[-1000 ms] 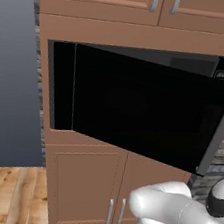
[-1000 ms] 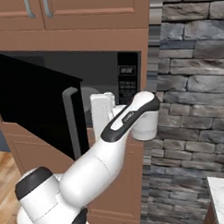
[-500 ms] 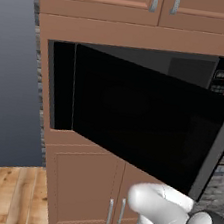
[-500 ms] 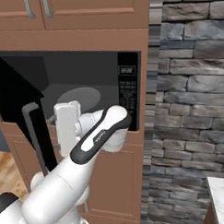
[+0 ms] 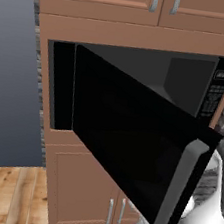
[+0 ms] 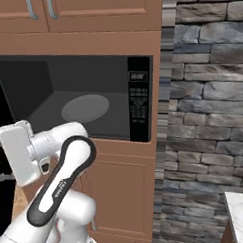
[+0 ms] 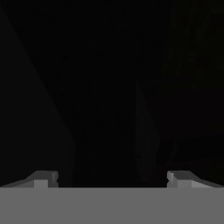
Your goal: Place the sponge inside the microwave to prepare for sanitizing.
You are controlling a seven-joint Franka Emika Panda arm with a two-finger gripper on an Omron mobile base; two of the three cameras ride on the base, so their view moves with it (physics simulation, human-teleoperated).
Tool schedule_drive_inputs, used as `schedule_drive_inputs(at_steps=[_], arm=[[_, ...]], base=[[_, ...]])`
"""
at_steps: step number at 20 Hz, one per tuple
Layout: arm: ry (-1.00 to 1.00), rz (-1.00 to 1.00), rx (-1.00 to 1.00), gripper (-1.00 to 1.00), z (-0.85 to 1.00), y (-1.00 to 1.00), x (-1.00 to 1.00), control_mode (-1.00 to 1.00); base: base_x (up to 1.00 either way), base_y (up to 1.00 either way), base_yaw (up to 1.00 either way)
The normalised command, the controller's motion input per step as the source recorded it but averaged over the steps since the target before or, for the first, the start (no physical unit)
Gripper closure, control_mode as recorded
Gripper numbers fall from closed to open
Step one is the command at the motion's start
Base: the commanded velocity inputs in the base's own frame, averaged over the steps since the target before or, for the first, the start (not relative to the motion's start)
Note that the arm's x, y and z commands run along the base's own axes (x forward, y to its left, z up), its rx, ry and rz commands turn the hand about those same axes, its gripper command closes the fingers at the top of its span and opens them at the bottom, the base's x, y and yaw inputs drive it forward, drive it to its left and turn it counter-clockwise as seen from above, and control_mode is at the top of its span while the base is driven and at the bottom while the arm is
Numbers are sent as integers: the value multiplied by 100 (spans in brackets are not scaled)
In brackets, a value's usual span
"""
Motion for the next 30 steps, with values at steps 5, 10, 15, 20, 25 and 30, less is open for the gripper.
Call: schedule_drive_inputs(at_steps=[5,10,15,20,25,30], arm=[[-13,-23,0,-100,-15,96,-94,-100],[-10,-41,0,-100,-20,100,-67,-100],[-12,-52,0,-100,-42,96,-38,-100],[-15,-56,0,-100,-56,79,-28,-100],[-17,-40,0,-100,-30,54,-45,-100],[2,-15,-4,-100,-35,-46,16,-100]], base=[[0,0,0],[0,0,0],[0,0,0],[0,0,0],[0,0,0],[0,0,0]])
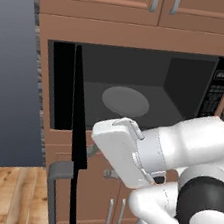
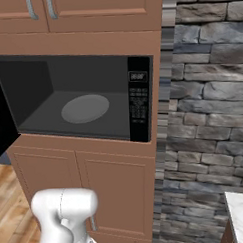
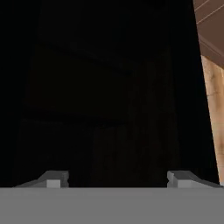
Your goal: Place the sponge inside the microwave to prepare for sanitizing.
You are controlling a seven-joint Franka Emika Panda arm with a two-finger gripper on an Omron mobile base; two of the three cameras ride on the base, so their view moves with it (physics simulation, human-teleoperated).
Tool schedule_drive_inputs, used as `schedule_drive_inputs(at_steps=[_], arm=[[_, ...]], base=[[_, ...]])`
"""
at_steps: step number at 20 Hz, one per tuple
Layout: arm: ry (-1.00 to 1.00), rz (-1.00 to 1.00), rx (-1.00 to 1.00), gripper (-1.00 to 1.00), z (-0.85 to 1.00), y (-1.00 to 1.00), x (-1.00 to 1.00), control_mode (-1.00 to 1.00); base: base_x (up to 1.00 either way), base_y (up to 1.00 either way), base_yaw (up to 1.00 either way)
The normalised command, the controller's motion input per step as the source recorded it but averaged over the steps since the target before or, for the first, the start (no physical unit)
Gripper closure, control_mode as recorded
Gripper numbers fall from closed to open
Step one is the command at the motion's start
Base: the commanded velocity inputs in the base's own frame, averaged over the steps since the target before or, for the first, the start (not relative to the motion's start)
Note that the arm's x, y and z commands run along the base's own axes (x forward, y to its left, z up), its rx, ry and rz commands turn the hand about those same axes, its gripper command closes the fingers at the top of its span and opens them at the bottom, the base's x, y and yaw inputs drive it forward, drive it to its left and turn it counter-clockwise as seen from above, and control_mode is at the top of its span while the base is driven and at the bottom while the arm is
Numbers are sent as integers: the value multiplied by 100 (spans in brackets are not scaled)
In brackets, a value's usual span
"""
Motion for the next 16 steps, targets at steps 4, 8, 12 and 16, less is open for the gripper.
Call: schedule_drive_inputs(at_steps=[4,8,12,16], arm=[[8,0,0,-100,-11,-98,8,-100],[-5,3,-6,-100,3,-75,18,-100],[-9,-2,-12,-100,0,-54,13,-100],[-3,-15,-31,-100,-2,-73,24,-100]], base=[[0,0,0],[0,0,0],[0,0,0],[0,0,0]])
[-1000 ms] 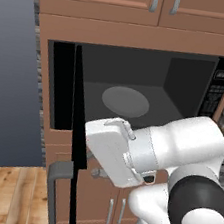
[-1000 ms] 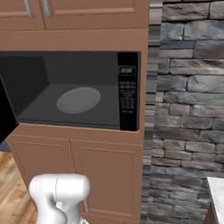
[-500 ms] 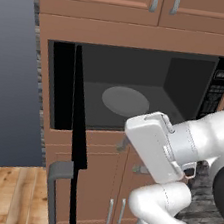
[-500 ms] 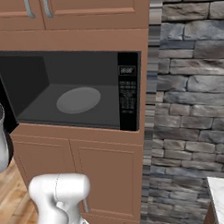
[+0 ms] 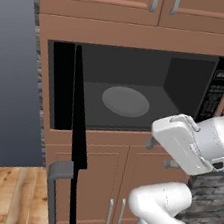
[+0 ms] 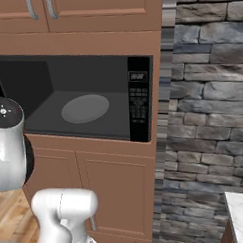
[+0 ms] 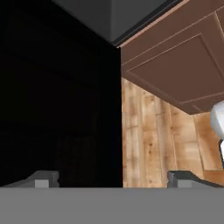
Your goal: Place the sponge inside the microwave to prepare for sanitizing.
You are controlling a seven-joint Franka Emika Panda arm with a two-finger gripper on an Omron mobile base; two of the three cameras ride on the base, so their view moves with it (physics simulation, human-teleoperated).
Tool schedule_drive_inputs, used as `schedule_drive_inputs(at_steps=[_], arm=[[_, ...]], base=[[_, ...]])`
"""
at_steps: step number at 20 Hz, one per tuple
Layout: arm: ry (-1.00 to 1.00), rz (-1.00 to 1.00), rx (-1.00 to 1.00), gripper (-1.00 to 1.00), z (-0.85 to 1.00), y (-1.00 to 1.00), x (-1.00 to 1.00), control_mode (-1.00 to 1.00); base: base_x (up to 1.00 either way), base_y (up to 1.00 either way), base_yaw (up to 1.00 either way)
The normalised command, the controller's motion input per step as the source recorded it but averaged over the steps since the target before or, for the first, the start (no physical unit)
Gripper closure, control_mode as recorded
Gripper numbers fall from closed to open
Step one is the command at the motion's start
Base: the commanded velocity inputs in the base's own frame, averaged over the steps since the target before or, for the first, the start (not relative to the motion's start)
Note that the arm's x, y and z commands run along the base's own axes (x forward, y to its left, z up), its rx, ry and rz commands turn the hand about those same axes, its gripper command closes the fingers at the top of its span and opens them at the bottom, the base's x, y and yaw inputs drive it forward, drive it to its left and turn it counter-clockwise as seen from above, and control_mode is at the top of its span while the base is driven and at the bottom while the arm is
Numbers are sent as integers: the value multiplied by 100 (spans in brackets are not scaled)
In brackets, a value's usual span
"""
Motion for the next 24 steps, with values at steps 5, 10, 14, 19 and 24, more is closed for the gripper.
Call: schedule_drive_inputs(at_steps=[5,10,14,19,24], arm=[[0,-38,-46,-100,-5,-100,50,-100],[1,-43,-20,-100,-54,-100,64,-100],[15,-56,-6,-100,-34,-100,37,-100],[17,-61,-1,-100,-22,-99,-2,-100],[6,-52,0,-100,-22,-96,-12,-100]], base=[[0,0,0],[0,0,0],[0,0,0],[0,0,0],[0,0,0]])
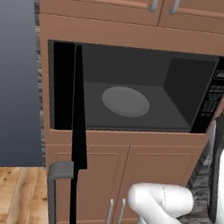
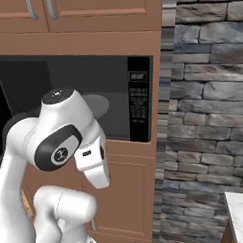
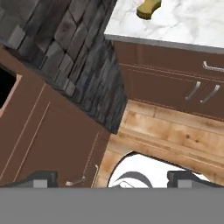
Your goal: Place the sponge inside the microwave to prepare for sanitizing.
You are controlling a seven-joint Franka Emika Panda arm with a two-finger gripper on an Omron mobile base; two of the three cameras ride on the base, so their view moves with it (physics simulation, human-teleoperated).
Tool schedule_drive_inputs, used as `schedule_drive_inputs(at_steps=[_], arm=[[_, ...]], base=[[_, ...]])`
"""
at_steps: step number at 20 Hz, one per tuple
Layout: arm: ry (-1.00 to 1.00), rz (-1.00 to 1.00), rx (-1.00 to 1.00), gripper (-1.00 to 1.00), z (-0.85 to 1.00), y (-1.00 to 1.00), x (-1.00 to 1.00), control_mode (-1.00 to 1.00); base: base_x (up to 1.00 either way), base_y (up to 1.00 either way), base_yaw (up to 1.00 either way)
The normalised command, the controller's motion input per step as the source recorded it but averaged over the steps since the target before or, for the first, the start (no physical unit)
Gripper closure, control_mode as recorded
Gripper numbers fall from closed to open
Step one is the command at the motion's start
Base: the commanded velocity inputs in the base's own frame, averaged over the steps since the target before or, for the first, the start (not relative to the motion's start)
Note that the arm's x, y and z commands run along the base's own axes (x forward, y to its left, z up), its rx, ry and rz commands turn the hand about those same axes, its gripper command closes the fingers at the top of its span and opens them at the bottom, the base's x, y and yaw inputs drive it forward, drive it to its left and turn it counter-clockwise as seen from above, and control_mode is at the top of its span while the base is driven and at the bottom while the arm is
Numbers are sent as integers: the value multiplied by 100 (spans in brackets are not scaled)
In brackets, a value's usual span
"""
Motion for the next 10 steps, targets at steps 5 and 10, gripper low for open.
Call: schedule_drive_inputs(at_steps=[5,10], arm=[[8,-37,0,-100,-14,-85,0,-100],[7,-25,0,-100,-10,-82,0,-100]], base=[[0,0,0],[0,0,0]])
